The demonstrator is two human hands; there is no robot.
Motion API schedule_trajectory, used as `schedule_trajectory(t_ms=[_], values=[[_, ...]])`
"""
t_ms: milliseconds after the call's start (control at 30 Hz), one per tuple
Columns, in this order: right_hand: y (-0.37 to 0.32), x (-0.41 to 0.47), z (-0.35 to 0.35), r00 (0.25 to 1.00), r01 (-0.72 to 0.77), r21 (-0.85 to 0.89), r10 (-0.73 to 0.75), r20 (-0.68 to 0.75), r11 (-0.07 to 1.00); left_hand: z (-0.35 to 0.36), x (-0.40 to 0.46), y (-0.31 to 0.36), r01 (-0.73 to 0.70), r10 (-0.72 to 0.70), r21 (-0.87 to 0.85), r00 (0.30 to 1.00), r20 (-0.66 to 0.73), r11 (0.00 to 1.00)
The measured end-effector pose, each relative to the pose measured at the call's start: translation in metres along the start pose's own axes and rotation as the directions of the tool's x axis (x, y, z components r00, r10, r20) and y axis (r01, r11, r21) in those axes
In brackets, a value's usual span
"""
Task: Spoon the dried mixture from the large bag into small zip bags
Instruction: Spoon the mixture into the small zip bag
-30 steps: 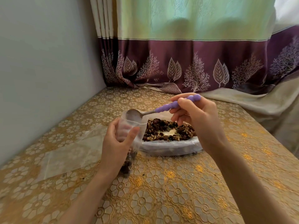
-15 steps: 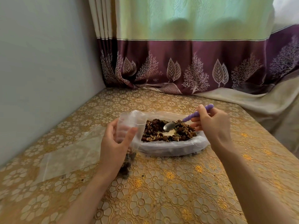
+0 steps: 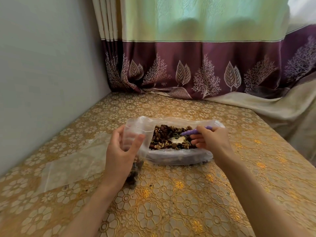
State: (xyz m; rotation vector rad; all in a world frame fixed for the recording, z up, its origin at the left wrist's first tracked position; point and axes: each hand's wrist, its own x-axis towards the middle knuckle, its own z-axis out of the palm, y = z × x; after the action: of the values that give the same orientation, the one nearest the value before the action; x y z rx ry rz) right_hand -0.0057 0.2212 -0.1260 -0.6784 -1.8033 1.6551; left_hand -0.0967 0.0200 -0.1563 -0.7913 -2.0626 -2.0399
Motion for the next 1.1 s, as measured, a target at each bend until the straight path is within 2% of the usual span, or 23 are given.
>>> schedule_trajectory(t_ms=[233, 600, 867, 1100], values=[[0.001, 0.001, -0.001, 0.987, -0.159, 0.214, 0.160, 0.011, 0.964, 0.000, 0.000, 0.000, -0.003, 0.003, 0.001, 1.000, 0.004, 1.000], [-0.009, -0.002, -0.005, 0.987, -0.125, 0.339, 0.150, -0.050, 0.932, 0.000, 0.002, -0.004, -0.010, 0.009, 0.037, 1.000, 0.020, 0.999], [-0.038, -0.013, -0.006, 1.000, 0.007, 0.400, -0.008, 0.001, 0.917, -0.001, 0.002, -0.005, 0.010, -0.011, 0.039, 1.000, 0.020, 0.999], [-0.059, -0.031, 0.002, 0.963, 0.132, 0.367, -0.207, 0.172, 0.921, -0.001, 0.003, -0.007, 0.012, -0.013, 0.034, 1.000, 0.028, 0.999]])
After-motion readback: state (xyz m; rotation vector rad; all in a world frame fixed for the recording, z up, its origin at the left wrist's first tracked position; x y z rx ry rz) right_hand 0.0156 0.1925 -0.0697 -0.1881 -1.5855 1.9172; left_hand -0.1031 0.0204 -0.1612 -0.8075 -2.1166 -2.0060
